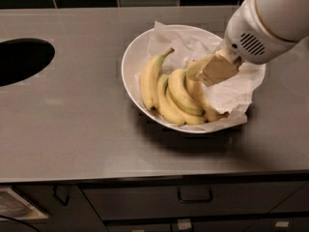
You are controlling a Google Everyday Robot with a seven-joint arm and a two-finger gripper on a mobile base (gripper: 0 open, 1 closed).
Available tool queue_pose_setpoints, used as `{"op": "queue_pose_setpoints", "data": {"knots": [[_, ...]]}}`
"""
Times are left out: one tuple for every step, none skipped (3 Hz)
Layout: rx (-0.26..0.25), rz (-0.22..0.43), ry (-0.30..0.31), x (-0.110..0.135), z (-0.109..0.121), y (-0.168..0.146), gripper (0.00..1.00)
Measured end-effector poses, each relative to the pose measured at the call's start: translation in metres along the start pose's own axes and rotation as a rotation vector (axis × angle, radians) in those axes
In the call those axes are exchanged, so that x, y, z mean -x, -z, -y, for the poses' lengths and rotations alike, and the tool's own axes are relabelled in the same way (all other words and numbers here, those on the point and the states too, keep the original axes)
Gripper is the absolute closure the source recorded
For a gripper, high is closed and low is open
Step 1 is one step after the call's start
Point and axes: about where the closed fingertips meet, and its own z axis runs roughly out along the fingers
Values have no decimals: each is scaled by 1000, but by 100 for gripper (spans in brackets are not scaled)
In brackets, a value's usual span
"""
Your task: Pick banana from white bowl
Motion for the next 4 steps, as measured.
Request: {"op": "queue_pose_setpoints", "data": {"knots": [[56, 104, 44, 10, 1, 19, 100], [143, 222, 104, 23, -8, 35, 100], [171, 264, 123, 34, -19, 41, 100], [170, 264, 123, 34, -19, 41, 100]]}}
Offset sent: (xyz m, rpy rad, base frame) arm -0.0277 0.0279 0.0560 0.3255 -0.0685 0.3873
